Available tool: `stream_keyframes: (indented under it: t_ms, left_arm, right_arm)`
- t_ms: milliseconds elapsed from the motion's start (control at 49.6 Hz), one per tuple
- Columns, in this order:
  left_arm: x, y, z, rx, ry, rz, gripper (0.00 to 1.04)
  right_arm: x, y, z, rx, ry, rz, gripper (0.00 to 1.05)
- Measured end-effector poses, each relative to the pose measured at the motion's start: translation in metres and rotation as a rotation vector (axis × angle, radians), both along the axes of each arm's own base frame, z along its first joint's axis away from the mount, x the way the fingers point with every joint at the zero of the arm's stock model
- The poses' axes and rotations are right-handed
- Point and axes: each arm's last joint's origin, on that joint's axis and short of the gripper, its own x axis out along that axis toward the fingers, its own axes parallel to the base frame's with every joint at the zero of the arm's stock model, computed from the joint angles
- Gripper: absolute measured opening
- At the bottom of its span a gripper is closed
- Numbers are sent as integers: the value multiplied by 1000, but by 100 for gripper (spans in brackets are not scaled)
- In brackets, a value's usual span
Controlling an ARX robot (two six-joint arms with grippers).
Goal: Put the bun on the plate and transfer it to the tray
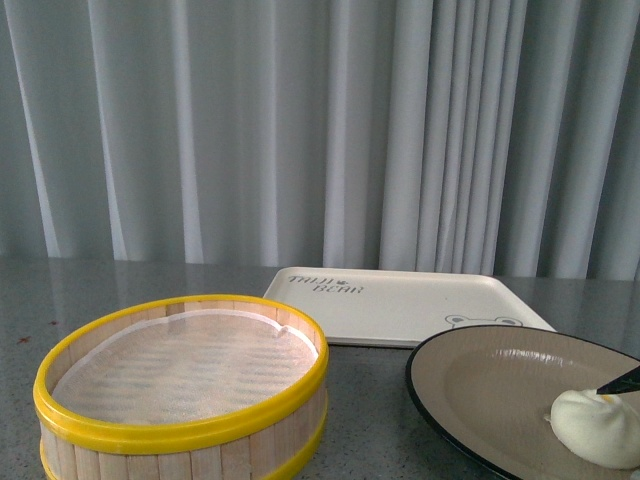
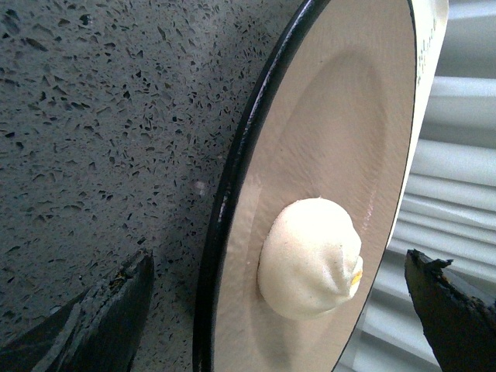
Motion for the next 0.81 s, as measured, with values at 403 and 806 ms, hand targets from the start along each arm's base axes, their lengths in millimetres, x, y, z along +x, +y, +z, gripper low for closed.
stream_keyframes:
  t_ms: [403, 806]
  left_arm:
    - [0, 0, 0, 0, 0, 0, 98]
    - [0, 0, 0, 0, 0, 0, 98]
  right_arm:
    - [1, 12, -4, 3, -2, -8, 26]
    - [-5, 15, 0, -1, -187, -36, 2]
